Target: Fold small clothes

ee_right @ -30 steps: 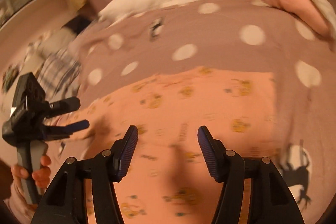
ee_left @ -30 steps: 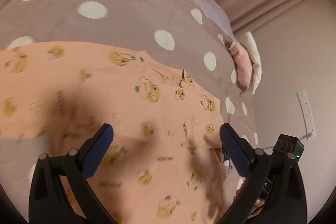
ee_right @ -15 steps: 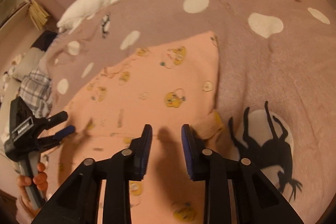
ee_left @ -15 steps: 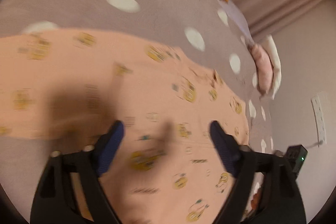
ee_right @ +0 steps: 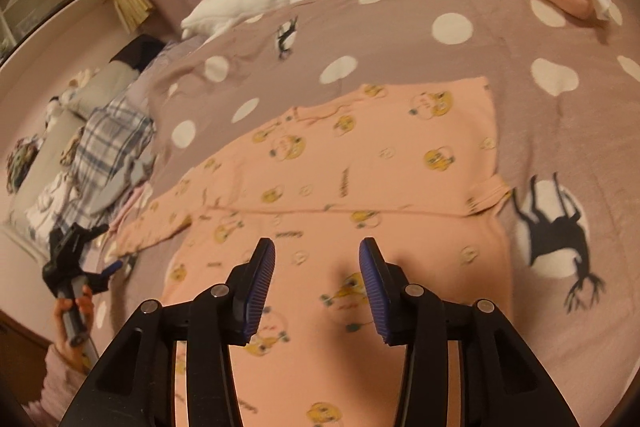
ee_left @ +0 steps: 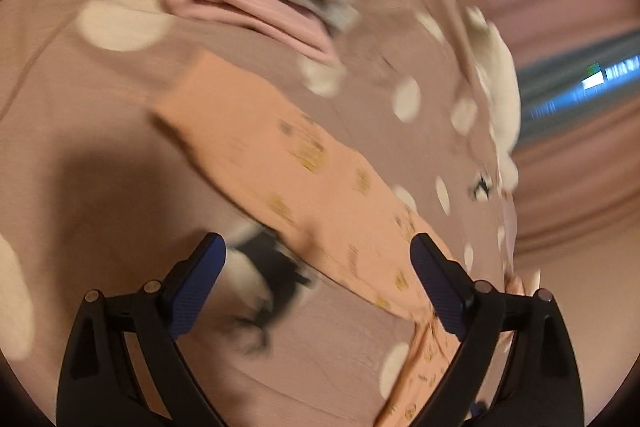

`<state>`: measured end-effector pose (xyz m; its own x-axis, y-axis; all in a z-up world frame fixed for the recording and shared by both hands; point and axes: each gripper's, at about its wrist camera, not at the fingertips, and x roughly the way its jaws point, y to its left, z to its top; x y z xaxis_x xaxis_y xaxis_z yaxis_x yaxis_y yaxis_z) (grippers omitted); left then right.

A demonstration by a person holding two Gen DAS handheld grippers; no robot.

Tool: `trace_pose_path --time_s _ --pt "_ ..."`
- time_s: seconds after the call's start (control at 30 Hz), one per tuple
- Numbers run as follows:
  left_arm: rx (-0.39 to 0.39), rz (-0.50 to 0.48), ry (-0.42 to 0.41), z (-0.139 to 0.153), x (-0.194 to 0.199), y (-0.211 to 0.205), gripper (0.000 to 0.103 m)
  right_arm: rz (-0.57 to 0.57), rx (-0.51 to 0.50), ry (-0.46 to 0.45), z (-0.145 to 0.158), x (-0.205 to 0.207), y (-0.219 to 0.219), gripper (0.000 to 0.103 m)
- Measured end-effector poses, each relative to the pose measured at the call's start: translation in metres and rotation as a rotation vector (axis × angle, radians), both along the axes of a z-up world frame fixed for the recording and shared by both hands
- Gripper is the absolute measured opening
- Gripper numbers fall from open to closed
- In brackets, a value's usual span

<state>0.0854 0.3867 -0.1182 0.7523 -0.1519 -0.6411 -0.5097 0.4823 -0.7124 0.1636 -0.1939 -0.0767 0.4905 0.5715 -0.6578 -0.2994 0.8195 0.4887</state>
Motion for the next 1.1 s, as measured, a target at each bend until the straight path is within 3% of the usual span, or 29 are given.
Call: trace_pose_path --time_s 0.13,0.27,0.33,0.43,0.5,0.57,0.67,0.83,0.93,1.1 --pt "-0.034 0.046 -0.008 -0.009 0.004 0.017 0.093 0.012 -0.021 0.0 0.0 -0.005 0.012 0.044" --pt "-0.021 0.073 -0.012 -0.011 0.019 0.029 0.091 0.019 -0.032 0.003 -0.001 -0.011 0.018 0.044" --pt "-0.007 0.091 -0.008 -0.009 0.024 0.034 0.086 0.021 -0.047 0.003 -0.001 -0.012 0.02 0.044" --pt "0.005 0.115 0.018 -0.014 0.033 0.041 0.062 0.024 -0.065 0.004 -0.002 -0.015 0.022 0.044" --pt "-0.01 0.125 0.035 -0.019 0.036 0.045 0.03 0.023 -0.078 0.006 -0.003 -0.015 0.023 0.044" --pt "-0.019 0.137 0.079 -0.023 0.037 0.047 0.01 0.022 -0.082 0.006 -0.004 -0.016 0.023 0.044" --pt "0.039 0.128 0.101 -0.013 0.035 0.043 0.008 0.021 -0.081 0.008 -0.005 -0.017 0.023 0.044" --pt "0.183 0.02 0.031 0.035 0.044 0.01 0.007 0.016 -0.07 0.009 -0.006 -0.019 0.02 0.044" --pt "0.247 -0.089 -0.038 0.071 0.06 -0.028 0.007 0.009 -0.052 0.005 -0.005 -0.021 0.016 0.044" --pt "0.276 -0.275 -0.135 0.11 0.094 -0.109 0.007 0.003 -0.028 -0.008 -0.003 -0.027 0.009 0.044"
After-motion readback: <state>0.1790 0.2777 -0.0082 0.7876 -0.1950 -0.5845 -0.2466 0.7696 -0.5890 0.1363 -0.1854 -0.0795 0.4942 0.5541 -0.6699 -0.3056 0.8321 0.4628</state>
